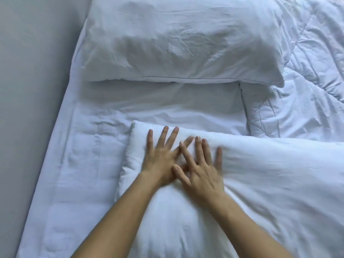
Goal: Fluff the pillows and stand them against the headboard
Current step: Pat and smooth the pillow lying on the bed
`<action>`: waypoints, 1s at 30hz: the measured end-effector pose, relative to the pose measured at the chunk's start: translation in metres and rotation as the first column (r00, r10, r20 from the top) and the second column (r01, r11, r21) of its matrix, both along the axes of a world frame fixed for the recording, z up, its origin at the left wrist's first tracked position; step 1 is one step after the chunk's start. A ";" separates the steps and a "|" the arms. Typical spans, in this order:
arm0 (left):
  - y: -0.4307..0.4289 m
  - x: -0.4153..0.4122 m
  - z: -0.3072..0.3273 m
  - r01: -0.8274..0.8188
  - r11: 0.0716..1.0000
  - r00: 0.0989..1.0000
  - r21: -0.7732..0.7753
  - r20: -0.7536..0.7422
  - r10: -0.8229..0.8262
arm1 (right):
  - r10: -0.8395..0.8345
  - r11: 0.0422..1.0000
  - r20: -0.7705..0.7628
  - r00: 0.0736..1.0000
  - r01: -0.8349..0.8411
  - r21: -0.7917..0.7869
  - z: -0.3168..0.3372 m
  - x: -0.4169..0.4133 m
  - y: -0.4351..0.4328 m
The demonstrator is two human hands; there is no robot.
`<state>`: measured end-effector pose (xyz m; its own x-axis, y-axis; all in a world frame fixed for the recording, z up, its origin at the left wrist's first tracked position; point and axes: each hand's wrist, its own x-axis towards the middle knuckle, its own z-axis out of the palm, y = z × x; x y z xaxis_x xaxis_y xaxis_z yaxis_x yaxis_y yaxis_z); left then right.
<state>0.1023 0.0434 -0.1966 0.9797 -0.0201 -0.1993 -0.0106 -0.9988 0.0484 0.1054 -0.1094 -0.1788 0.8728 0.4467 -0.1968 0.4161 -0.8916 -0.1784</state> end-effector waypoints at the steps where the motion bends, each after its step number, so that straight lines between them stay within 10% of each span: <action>1: 0.014 0.001 -0.006 -0.114 0.993 0.993 -0.002 -0.036 0.114 | 0.037 0.997 0.005 0.999 -0.037 -0.065 -0.005 0.005 -0.009; 9: 0.071 0.002 0.003 -0.404 0.899 0.852 0.167 -0.289 0.436 | -0.315 0.869 -0.029 0.949 0.276 -0.411 0.023 0.067 -0.167; 13: 0.009 0.016 0.031 -0.389 0.914 0.907 0.114 -0.125 0.402 | -0.456 0.811 -0.017 0.890 0.408 -0.420 0.046 0.080 -0.204; 18: -0.176 0.012 0.050 0.013 0.975 1.000 -0.222 0.003 -0.013 | -0.222 0.975 -0.045 0.974 0.221 -0.016 0.057 0.055 -0.150; 22: -0.208 -0.010 0.021 -0.019 0.993 1.000 -0.120 0.002 0.019 | -0.075 0.977 -0.016 0.997 0.070 -0.203 0.039 0.042 -0.224; 30: -0.223 -0.002 0.003 -0.076 0.996 0.997 -0.055 0.007 0.077 | -0.683 0.717 -0.227 0.694 0.578 -0.390 0.036 0.080 -0.394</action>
